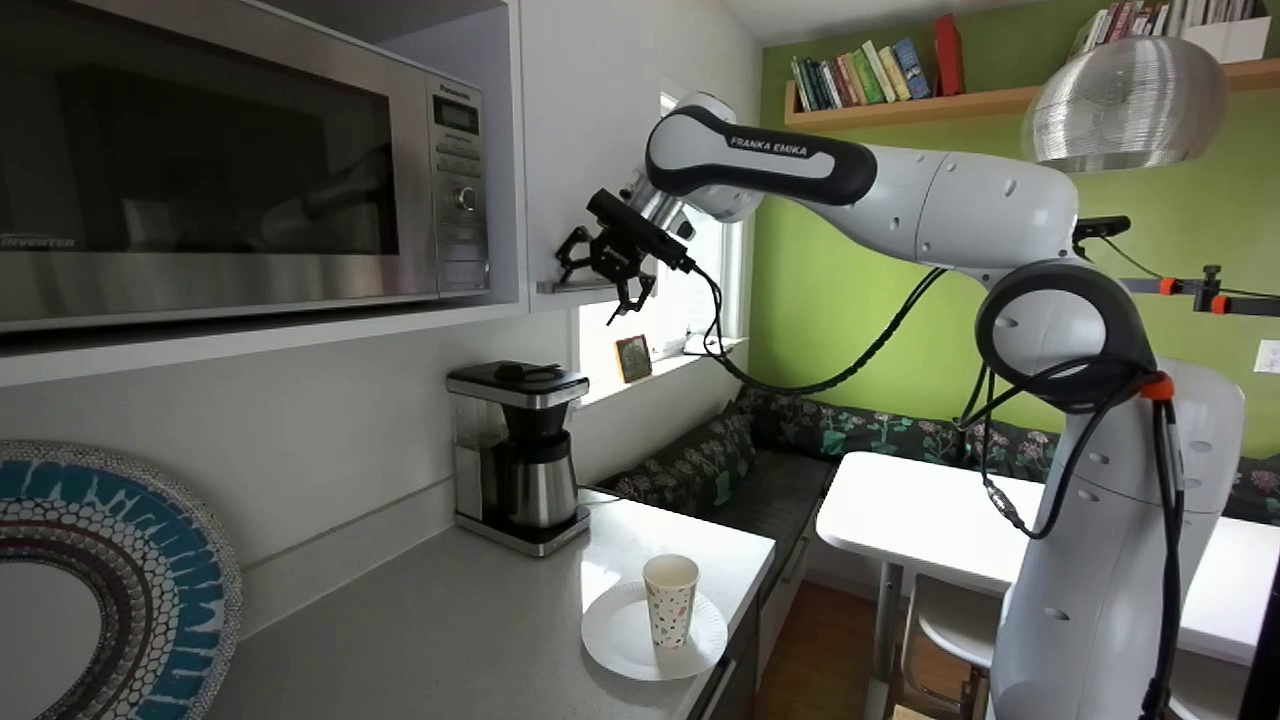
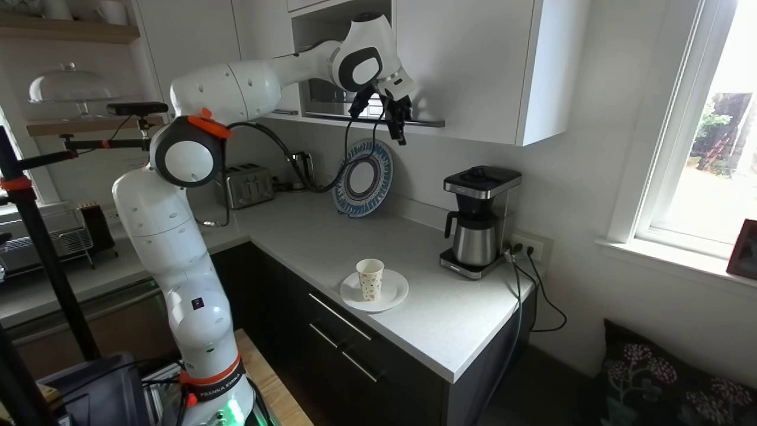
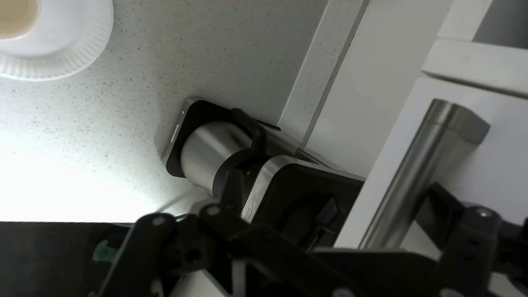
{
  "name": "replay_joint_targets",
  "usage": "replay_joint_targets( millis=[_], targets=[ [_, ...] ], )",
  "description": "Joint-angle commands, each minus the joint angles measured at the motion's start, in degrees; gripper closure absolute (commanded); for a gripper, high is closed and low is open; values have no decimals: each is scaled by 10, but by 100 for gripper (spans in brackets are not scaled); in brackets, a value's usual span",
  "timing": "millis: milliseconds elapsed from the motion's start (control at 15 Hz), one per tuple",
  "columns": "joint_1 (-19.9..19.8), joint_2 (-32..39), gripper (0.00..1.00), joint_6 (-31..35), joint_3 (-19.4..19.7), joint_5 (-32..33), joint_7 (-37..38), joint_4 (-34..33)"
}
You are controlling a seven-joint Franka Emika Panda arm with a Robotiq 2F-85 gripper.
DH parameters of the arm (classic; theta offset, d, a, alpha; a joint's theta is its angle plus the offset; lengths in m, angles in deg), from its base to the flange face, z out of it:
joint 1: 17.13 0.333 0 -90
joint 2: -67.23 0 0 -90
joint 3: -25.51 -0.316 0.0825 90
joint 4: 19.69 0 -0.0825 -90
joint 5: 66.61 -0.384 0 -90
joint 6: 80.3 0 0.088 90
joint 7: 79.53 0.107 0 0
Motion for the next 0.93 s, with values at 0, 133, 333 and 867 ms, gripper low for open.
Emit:
replay_joint_targets(
  millis=[0,133,333,867],
  targets=[
    [0,0,0,-46,10,15,-7,-5],
    [-1,-3,0,-63,13,18,-18,-8],
    [-4,-5,0,-89,18,28,-27,-15],
    [-13,-23,0,-159,23,78,-82,-21]
  ],
)
